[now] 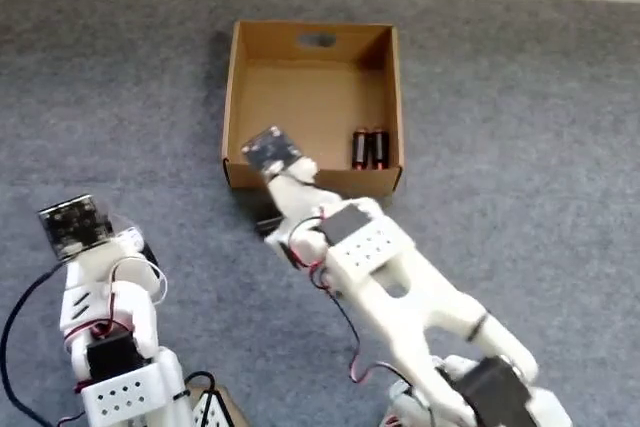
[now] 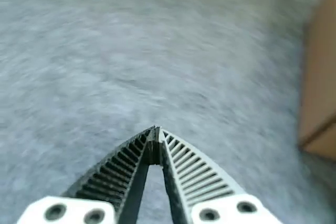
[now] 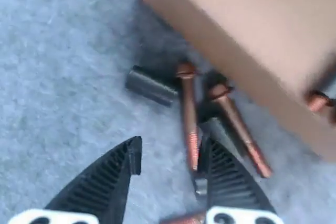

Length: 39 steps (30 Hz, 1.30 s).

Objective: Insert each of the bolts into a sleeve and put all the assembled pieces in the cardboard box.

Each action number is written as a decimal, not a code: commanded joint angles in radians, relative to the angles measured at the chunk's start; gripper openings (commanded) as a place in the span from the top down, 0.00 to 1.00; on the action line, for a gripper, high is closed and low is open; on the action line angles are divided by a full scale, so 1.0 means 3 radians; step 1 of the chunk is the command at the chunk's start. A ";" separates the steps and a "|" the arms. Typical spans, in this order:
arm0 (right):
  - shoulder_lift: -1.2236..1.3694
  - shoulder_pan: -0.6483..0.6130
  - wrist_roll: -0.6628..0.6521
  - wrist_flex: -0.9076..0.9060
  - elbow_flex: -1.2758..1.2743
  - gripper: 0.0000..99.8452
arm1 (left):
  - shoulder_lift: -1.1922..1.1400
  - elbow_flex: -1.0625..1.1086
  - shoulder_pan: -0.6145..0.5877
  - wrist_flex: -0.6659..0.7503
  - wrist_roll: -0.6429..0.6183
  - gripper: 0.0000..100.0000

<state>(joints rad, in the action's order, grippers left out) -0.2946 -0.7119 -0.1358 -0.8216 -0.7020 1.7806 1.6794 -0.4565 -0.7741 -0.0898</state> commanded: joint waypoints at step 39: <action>0.1711 -0.0401 0.0015 -0.0524 0.1414 0.81 | 0.0023 -0.0049 -0.0059 0.0082 -0.0061 0.99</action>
<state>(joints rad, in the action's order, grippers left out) 0.2271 -0.8224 -0.1435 -0.9659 -0.3107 1.7806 1.6794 -0.4672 -0.7710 -0.0990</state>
